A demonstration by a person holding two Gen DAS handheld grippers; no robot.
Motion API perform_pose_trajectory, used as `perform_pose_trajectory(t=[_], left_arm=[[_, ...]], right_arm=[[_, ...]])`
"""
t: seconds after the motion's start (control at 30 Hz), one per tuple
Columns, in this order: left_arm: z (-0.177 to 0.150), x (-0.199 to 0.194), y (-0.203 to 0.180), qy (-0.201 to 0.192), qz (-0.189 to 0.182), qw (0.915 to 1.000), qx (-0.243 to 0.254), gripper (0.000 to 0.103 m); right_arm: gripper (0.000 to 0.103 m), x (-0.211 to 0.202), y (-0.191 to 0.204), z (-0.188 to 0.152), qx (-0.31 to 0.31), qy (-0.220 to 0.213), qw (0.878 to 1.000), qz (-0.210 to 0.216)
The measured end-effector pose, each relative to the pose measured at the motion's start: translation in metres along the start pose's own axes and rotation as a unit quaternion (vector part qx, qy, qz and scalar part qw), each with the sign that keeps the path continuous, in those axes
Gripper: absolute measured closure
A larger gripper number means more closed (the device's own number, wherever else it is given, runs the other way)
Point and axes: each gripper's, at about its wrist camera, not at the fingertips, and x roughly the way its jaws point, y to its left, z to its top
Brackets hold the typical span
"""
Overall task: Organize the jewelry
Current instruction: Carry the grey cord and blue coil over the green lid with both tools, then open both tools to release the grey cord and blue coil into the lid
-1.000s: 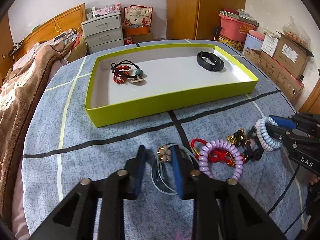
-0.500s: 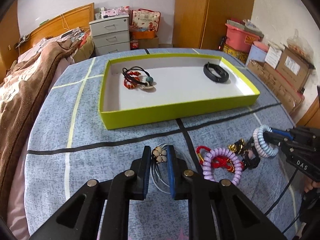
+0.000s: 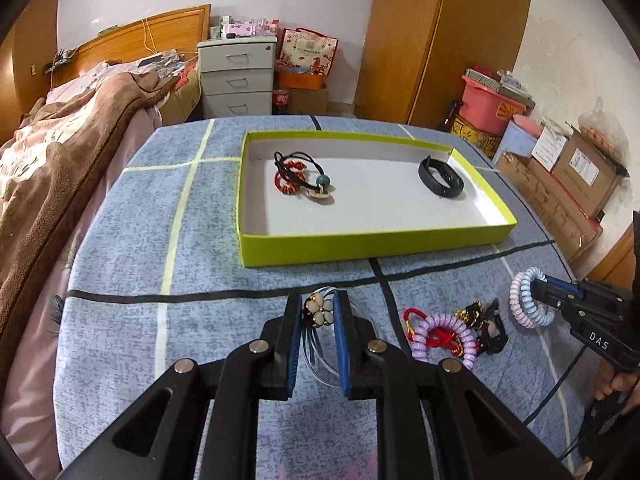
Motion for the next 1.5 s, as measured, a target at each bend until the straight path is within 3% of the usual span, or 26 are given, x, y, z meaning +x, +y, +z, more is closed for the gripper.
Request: perform_pose_trajectory(t=[0.37, 0.67, 1.17, 1.5], left_arm=[[0.037, -0.006, -0.002, -0.023, -0.026, 0.9993, -0.014, 0.087], [0.081, 0.019, -0.024, -0.028, -0.052, 0.9982, -0.001, 0.087], [0.103, 0.096, -0.03, 0.032, -0.058, 0.9978, -0.011, 0.086], [0.105, 0.113, -0.033, 0.05, -0.049, 0.9975, -0.012, 0.086]], right_arm=[[0.093, -0.008, -0.003, 0.035, 0.014, -0.027, 1.0, 0.006], [0.093, 0.016, -0.003, 0.071, 0.015, -0.024, 1.0, 0.002], [0.093, 0.068, -0.018, 0.09, 0.022, 0.022, 1.0, -0.004], [0.093, 0.081, -0.019, 0.091, 0.005, 0.039, 0.999, -0.019]])
